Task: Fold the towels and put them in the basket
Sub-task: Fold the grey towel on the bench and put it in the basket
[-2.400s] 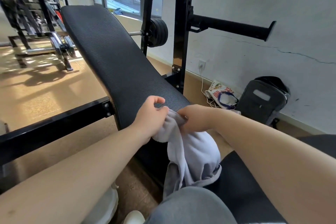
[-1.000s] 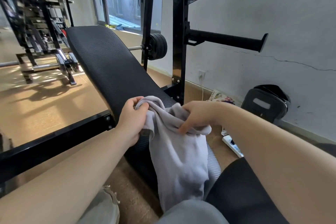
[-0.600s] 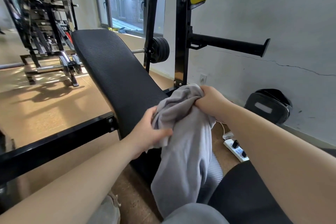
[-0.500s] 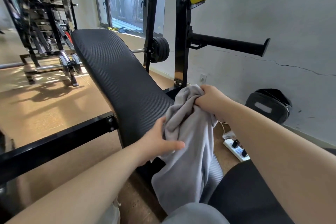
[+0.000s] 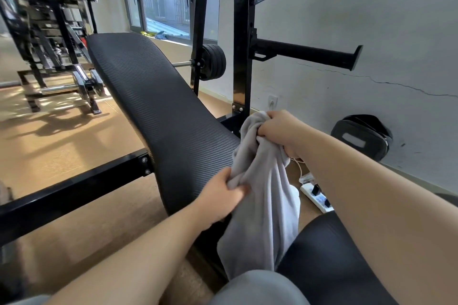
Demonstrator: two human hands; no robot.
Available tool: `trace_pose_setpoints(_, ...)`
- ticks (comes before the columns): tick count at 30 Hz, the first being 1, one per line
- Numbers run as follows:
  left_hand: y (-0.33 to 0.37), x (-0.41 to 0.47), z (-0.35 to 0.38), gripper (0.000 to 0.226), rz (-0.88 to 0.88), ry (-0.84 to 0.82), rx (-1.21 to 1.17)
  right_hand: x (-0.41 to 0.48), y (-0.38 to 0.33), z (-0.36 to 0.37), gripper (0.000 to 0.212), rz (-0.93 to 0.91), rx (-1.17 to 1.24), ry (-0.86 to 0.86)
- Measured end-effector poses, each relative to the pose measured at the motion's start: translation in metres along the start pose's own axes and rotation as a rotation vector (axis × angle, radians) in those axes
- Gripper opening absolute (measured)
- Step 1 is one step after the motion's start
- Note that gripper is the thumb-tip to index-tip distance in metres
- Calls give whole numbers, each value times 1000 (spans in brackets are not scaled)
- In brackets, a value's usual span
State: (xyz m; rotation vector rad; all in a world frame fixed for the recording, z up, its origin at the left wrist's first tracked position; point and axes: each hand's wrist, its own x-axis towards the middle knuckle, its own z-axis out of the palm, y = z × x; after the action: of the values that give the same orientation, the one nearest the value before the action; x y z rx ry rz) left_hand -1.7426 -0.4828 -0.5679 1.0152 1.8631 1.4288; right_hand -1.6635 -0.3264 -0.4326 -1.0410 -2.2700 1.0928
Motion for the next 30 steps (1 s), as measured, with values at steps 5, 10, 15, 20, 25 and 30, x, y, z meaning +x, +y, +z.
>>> trace_pose_setpoints(5,22,12,-46,24,124,265,-152,4,-2,9,14,-135,149,279)
trace_pose_setpoints(10,32,11,-59,26,127,319,-190,5,0,16,8,-92,244,104)
trace_pose_setpoints(15,42,12,-77,37,85,411,-348,2,-11,9,21,-223,381,105)
trace_pose_setpoints(20,50,8,-103,44,34,388,-156,-3,-19,6,44,-108,496,-192)
trace_pose_setpoints(25,64,-6,-127,25,13,22,-296,-5,-33,8,55,0,566,-68)
trace_pose_setpoints(30,63,-13,-144,27,48,223,174,-12,-44,-6,17,-83,642,-100)
